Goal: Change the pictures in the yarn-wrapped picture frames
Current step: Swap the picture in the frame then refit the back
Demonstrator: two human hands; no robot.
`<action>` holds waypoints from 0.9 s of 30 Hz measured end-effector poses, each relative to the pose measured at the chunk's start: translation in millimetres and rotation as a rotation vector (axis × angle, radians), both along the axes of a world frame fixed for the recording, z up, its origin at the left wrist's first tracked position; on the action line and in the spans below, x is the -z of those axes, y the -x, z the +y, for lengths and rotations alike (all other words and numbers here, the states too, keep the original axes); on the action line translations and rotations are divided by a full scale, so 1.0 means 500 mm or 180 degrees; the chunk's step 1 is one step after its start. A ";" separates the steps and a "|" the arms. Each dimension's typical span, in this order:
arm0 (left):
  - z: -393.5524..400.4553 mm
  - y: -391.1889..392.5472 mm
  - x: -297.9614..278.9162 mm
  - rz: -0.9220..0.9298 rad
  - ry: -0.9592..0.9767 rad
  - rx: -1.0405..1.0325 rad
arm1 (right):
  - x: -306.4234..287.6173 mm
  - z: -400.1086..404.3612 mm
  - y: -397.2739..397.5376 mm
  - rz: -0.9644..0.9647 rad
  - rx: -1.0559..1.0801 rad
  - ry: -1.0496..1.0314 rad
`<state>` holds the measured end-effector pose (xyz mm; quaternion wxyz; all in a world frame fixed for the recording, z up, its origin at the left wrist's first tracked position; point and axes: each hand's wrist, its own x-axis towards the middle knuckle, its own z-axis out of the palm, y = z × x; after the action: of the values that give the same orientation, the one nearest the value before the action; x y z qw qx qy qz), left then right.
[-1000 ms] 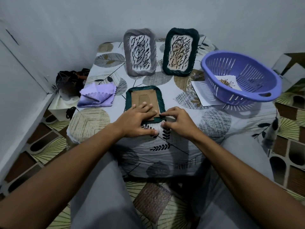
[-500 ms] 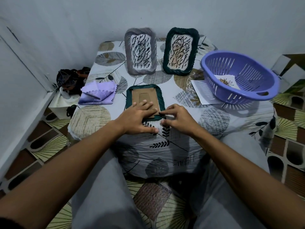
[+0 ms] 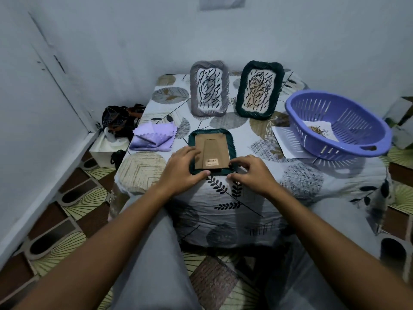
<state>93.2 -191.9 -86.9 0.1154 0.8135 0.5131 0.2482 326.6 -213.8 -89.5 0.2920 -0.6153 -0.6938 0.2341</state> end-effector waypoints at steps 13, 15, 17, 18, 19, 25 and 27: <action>-0.001 0.023 0.057 -0.0835 0.0131 -0.0661 | -0.038 0.033 0.011 -0.0739 -0.0317 0.0604; 0.000 0.022 0.055 -0.0869 0.0144 -0.0683 | -0.039 0.034 0.012 -0.0771 -0.0319 0.0588; 0.000 0.020 0.052 -0.0844 0.0142 -0.0700 | -0.039 0.033 0.012 -0.0796 -0.0332 0.0591; -0.001 0.019 0.050 -0.0817 0.0153 -0.0711 | -0.038 0.032 0.013 -0.0799 -0.0338 0.0594; -0.002 0.018 0.049 -0.0786 0.0163 -0.0716 | -0.039 0.031 0.013 -0.0798 -0.0340 0.0598; -0.006 0.019 0.038 -0.0515 0.0079 -0.0645 | -0.043 0.030 0.015 -0.0764 -0.0347 0.0610; -0.009 0.021 0.034 -0.0364 -0.0005 -0.0565 | -0.043 0.030 0.015 -0.0771 -0.0342 0.0610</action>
<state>82.8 -196.2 -104.0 0.1215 0.7494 0.5756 0.3039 319.0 -199.0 -67.8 0.1331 -0.6260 -0.7304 0.2386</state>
